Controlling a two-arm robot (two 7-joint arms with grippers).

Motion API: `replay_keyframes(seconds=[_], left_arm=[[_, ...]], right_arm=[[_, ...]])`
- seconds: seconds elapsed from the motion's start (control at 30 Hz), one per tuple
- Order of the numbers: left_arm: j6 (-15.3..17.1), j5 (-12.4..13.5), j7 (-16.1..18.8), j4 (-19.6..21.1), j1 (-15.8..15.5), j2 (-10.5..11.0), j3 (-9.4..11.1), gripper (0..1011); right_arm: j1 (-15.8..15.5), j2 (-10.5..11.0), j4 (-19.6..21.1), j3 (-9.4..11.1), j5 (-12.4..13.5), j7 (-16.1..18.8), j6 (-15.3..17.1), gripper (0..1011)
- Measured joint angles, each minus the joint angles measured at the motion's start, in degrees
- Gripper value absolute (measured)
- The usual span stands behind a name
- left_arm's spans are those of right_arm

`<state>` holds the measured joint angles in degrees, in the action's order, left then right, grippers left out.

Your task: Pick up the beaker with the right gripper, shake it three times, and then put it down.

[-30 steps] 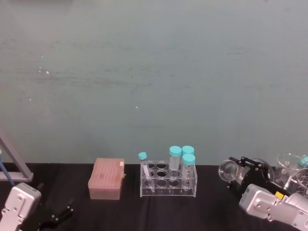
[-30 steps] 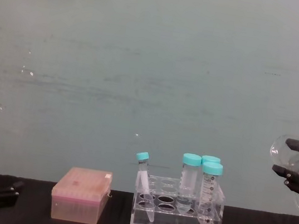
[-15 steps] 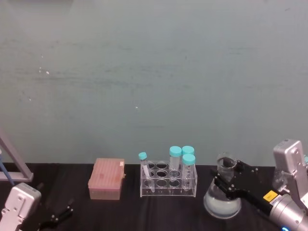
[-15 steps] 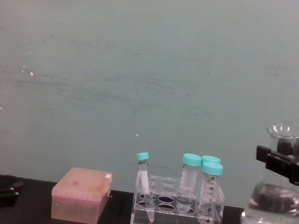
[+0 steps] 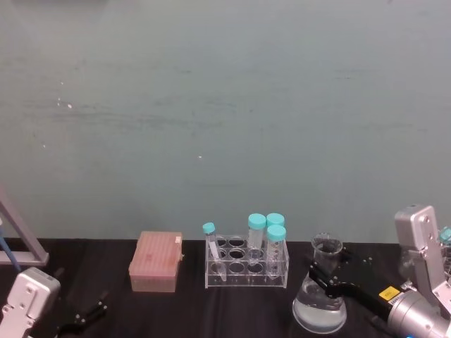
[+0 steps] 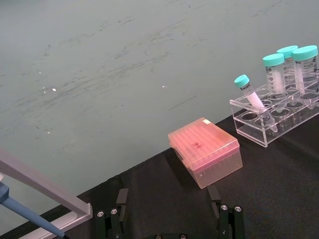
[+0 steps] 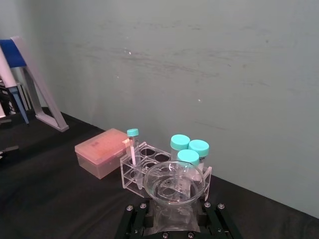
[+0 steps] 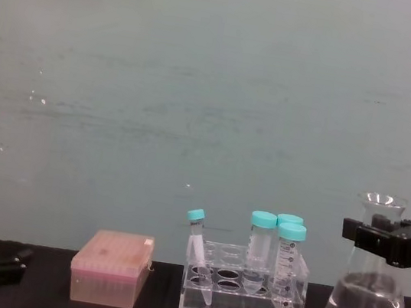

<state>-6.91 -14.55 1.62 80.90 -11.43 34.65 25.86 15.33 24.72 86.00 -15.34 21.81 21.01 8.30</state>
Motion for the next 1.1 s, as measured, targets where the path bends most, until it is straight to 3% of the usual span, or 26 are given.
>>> replay_keyframes(seconds=[1.1], left_arm=[[0.0, 0.0, 0.0, 0.0, 0.0, 0.0, 0.0, 1000]], right_arm=[[0.02, 0.02, 0.01, -0.04, 0.03, -0.1, 0.01, 456]])
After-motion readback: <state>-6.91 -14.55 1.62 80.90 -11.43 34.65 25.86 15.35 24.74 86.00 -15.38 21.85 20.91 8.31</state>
